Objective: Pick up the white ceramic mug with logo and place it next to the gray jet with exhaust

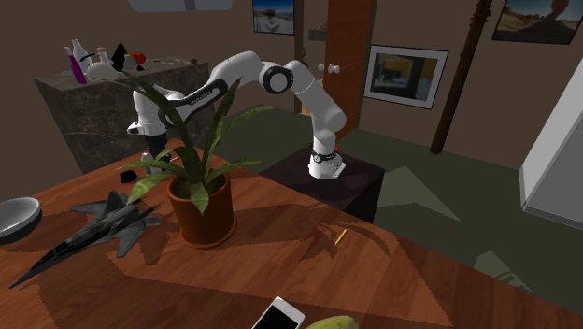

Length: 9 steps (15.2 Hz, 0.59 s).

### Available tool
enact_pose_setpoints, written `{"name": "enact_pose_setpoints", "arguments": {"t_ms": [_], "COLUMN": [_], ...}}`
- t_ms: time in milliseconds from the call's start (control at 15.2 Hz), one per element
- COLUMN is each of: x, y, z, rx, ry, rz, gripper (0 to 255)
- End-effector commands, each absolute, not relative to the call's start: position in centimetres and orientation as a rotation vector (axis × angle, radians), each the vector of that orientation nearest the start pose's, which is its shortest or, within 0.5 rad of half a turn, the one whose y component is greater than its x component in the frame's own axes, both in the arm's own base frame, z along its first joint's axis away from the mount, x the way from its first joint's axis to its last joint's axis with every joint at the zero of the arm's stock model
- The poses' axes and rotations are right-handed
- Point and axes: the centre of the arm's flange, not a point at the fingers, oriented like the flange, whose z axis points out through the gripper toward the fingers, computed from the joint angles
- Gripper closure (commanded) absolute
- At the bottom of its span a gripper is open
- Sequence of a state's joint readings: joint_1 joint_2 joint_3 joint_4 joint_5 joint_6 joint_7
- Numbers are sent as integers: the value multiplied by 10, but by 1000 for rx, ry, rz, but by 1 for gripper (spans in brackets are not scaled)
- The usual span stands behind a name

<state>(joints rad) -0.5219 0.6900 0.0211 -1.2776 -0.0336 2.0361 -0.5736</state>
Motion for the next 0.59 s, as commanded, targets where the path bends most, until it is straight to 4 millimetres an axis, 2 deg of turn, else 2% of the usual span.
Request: {"name": "enact_pose_setpoints", "arguments": {"t_ms": [0, 66, 396, 528], "x": [652, 652, 652, 650], "y": [-363, -363, -363, -362], "z": [351, 351, 351, 378], "rx": [-3188, -3188, -3188, -3188], "ry": [-130, -130, -130, -130], "rz": [-80, -80, -80, -80], "gripper": [255, 0, 0, 0]}}
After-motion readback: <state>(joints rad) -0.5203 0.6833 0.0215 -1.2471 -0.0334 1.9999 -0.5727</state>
